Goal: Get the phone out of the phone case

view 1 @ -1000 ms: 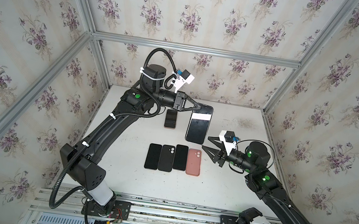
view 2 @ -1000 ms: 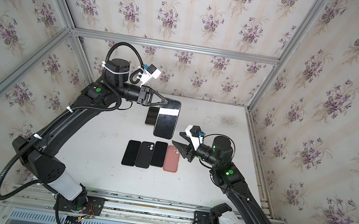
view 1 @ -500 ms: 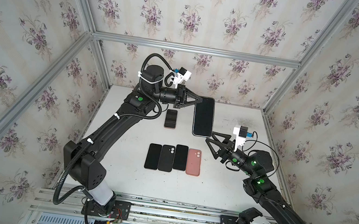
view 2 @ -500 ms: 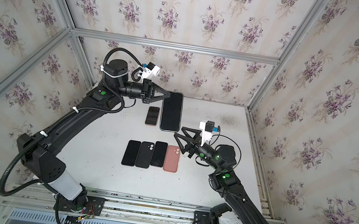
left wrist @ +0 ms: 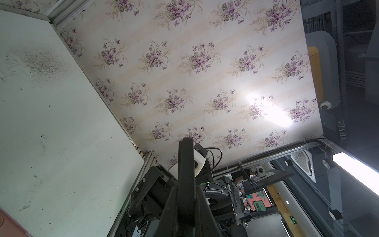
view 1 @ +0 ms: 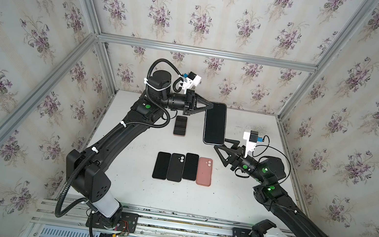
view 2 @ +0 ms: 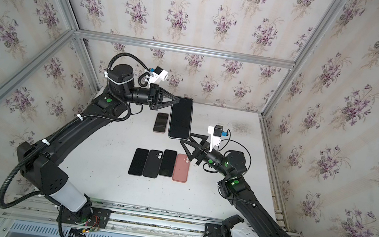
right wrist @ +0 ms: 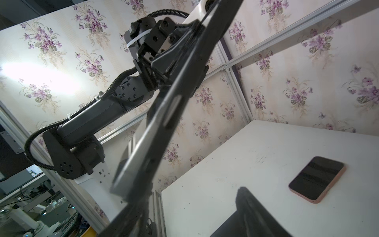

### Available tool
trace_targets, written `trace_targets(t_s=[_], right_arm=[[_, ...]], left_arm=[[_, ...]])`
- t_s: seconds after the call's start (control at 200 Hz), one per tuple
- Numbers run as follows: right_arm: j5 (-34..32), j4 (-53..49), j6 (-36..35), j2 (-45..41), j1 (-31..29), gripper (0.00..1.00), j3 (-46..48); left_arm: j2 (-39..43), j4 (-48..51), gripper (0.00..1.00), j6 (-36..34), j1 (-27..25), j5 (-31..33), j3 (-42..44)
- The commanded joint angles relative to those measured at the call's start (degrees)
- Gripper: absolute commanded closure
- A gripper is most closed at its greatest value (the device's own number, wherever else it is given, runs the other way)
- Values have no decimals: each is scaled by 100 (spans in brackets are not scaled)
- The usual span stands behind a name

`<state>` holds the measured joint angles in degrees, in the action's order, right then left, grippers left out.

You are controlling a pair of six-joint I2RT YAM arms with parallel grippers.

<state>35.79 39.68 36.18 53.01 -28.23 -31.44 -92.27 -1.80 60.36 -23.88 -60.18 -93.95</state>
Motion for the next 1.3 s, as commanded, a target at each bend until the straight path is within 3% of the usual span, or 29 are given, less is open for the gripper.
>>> trace_targets(t_s=[0.0, 1.294], right_arm=[[45, 377, 5, 24, -101, 28, -108], [-643, 877, 170, 341, 41, 27, 66]], left_arm=[[-53, -464, 100, 162, 6, 0, -71], [-57, -1288, 100, 573, 6, -248, 228]])
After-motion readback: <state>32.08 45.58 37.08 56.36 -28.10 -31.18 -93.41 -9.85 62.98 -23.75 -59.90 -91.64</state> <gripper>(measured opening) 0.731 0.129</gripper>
